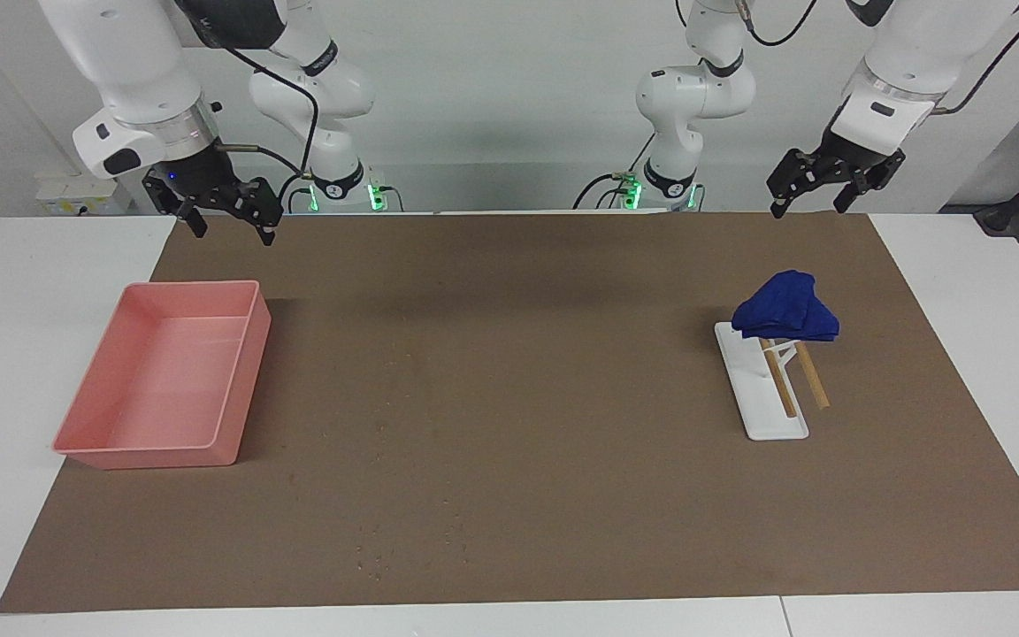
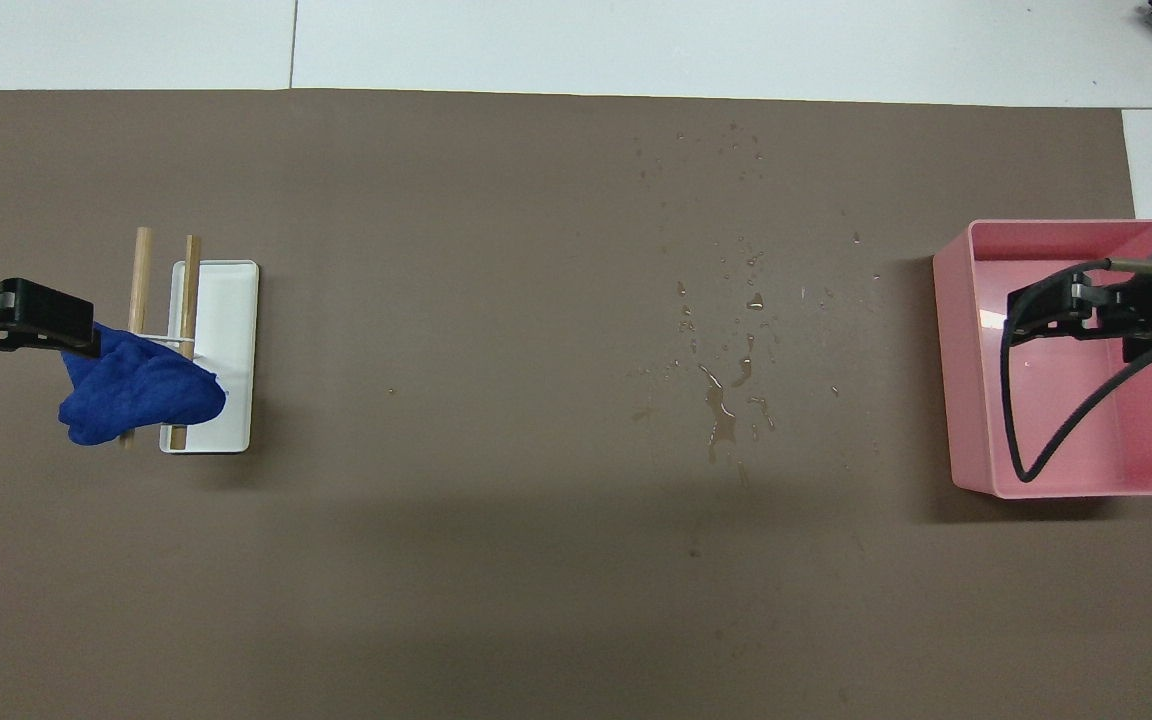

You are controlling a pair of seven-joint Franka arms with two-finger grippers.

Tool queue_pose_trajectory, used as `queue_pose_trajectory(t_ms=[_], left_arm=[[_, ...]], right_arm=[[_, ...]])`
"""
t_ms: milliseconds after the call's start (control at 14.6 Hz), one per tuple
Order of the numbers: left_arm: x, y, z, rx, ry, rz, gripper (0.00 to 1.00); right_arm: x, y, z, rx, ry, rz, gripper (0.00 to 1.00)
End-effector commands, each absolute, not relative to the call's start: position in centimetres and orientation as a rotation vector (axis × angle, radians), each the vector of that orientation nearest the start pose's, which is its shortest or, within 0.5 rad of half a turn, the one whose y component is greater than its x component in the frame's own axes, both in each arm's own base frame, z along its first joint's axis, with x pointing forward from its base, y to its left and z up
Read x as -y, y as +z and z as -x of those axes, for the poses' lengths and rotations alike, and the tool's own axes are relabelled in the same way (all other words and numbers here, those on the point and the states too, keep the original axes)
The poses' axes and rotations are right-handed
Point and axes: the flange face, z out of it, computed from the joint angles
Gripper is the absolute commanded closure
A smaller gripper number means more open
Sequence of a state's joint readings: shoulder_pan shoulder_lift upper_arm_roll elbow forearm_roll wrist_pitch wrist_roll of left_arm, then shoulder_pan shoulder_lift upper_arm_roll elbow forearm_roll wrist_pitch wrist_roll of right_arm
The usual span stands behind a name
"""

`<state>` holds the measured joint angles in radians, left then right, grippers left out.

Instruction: Wipe water with towel using both arms

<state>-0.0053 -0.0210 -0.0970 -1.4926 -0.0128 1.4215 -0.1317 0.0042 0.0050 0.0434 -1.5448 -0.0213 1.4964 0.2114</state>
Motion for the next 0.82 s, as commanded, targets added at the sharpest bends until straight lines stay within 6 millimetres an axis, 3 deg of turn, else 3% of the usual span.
queue_pose_trajectory(t_ms=[0, 478, 751], left_arm=[[5.7, 66.1, -52.6, 0.063, 0.050, 3.148, 0.00], [5.1, 66.0, -52.5, 0.084, 0.046, 3.149, 0.00], [4.6, 64.8, -52.7, 0.171, -0.007, 3.145, 0.00]], right_arm=[[-2.1, 62.8, -54.0, -0.226, 0.087, 3.149, 0.00], [-1.9, 62.8, -54.0, -0.245, 0.087, 3.147, 0.00], [-2.0, 62.9, -53.9, -0.243, 0.087, 3.148, 0.00]])
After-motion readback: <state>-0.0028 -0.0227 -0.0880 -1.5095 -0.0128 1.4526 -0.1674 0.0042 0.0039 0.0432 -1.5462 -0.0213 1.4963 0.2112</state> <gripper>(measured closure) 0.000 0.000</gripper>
